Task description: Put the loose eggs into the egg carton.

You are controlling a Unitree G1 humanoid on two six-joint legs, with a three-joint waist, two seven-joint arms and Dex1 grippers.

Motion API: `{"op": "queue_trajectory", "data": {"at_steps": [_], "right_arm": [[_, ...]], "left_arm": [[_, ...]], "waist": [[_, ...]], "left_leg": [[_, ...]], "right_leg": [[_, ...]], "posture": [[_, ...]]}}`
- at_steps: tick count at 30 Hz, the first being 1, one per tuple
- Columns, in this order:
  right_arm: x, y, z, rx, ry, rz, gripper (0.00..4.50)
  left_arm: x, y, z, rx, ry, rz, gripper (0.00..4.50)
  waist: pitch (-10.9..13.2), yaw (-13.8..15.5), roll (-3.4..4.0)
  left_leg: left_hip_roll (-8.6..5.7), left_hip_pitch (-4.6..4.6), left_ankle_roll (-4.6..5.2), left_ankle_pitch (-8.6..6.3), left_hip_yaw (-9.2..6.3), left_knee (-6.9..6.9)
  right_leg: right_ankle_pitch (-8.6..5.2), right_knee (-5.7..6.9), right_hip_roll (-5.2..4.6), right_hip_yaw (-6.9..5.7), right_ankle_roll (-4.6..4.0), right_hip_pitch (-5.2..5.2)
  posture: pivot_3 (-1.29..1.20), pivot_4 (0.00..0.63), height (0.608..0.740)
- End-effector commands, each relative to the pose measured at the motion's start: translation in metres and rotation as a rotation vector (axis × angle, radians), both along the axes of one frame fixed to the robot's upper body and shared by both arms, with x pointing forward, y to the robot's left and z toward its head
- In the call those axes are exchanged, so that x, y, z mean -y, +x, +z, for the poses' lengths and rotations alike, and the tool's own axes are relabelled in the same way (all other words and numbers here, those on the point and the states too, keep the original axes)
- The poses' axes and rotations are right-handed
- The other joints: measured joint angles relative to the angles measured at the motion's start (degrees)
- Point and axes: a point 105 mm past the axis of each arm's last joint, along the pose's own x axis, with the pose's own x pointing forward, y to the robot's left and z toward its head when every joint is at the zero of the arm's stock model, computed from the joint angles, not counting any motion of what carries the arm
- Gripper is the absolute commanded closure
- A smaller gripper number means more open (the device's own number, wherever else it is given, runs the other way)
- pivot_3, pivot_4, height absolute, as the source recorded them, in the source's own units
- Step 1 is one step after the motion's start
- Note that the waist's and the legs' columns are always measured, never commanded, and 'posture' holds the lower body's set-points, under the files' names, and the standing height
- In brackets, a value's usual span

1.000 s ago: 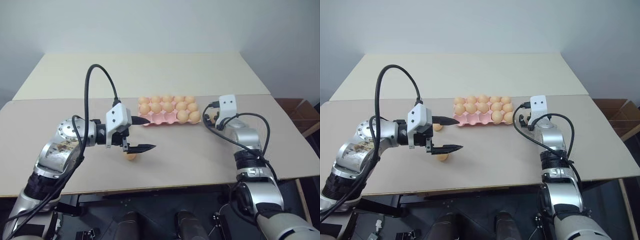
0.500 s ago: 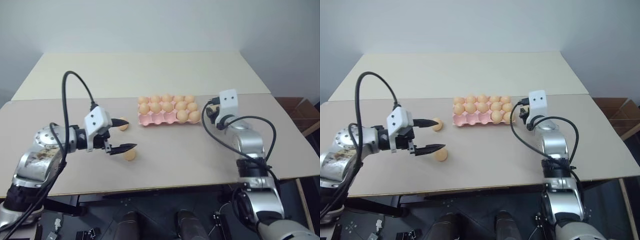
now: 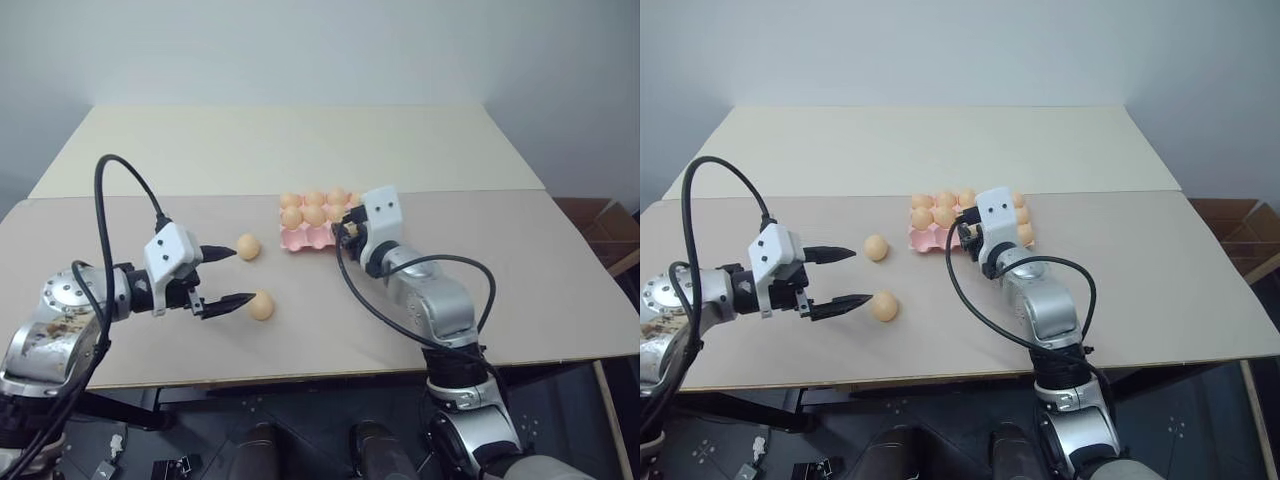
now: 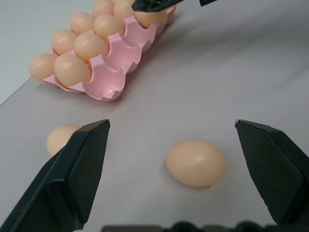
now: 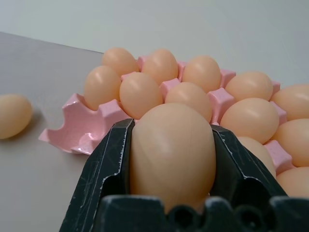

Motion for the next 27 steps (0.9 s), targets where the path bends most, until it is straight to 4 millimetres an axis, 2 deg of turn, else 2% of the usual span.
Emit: {"op": "queue_trajectory", "data": {"at_steps": [1, 6, 12, 16, 19, 20, 23, 27], "right_arm": [[-0.007, 0.006, 0.017, 0.088, -0.009, 0.017, 2.63], [-0.014, 0.016, 0.015, 0.085, -0.007, 0.014, 2.63], [-0.024, 0.016, 0.01, 0.072, -0.016, 0.043, 2.63], [-0.024, 0.018, 0.009, 0.065, -0.015, 0.043, 1.37], [-0.022, 0.018, 0.011, 0.066, -0.007, 0.043, 0.27], [-0.021, 0.018, 0.011, 0.067, -0.006, 0.043, 0.05], [-0.019, 0.015, 0.017, 0.093, 0.014, 0.053, 0.05], [-0.008, -0.001, 0.042, 0.186, 0.04, 0.086, 0.05]], "left_arm": [[0.001, -0.004, 0.012, 0.045, 0.007, -0.005, 0.0], [0.002, -0.006, 0.012, 0.045, 0.004, 0.002, 0.0], [0.002, -0.006, 0.013, 0.045, 0.005, 0.009, 0.0], [0.002, -0.006, 0.013, 0.045, 0.005, 0.008, 0.0], [0.002, -0.006, 0.013, 0.044, 0.003, 0.008, 0.0], [0.002, -0.005, 0.012, 0.043, 0.003, 0.009, 0.0], [0.001, -0.006, 0.012, 0.044, -0.002, 0.014, 0.0], [-0.002, -0.006, 0.013, 0.047, -0.022, 0.042, 0.0]], "waist": [[0.0, -0.2, 0.0], [0.0, -0.3, 0.0], [0.0, -0.3, 0.01], [0.0, -0.2, 0.01], [0.0, -0.3, 0.01], [0.0, -0.3, 0.01], [0.0, -0.3, 0.01], [0.0, -0.3, 0.02]], "left_leg": [[0.0, 0.0, 0.0, 0.0, 0.0, 0.0], [0.02, 0.03, 0.0, 0.0, -0.01, 0.0], [0.02, 0.01, 0.0, 0.0, -0.01, -0.04], [0.01, 0.02, 0.0, 0.0, -0.01, -0.04], [0.02, 0.02, 0.0, 0.0, -0.01, -0.04], [0.02, 0.02, 0.0, 0.0, -0.01, -0.04], [0.02, 0.01, 0.0, 0.0, -0.01, -0.04], [0.02, 0.01, 0.0, 0.0, -0.01, -0.05]], "right_leg": [[0.0, 0.0, 0.0, 0.0, 0.0, -0.01], [0.0, 0.02, 0.03, 0.01, -0.01, 0.0], [0.0, 0.02, 0.03, 0.01, -0.01, -0.03], [0.01, 0.02, 0.02, 0.0, -0.01, -0.02], [0.0, 0.02, 0.02, 0.0, -0.01, -0.02], [0.0, 0.02, 0.02, 0.0, -0.01, -0.02], [0.0, 0.02, 0.02, 0.0, -0.01, -0.03], [0.0, 0.02, 0.02, 0.0, -0.01, -0.04]], "posture": [[0.0, 0.15, 0.74], [0.0, 0.15, 0.74], [0.0, 0.15, 0.74], [0.0, 0.15, 0.74], [0.0, 0.15, 0.74], [0.0, 0.15, 0.74], [0.0, 0.15, 0.74], [0.0, 0.15, 0.74]]}}
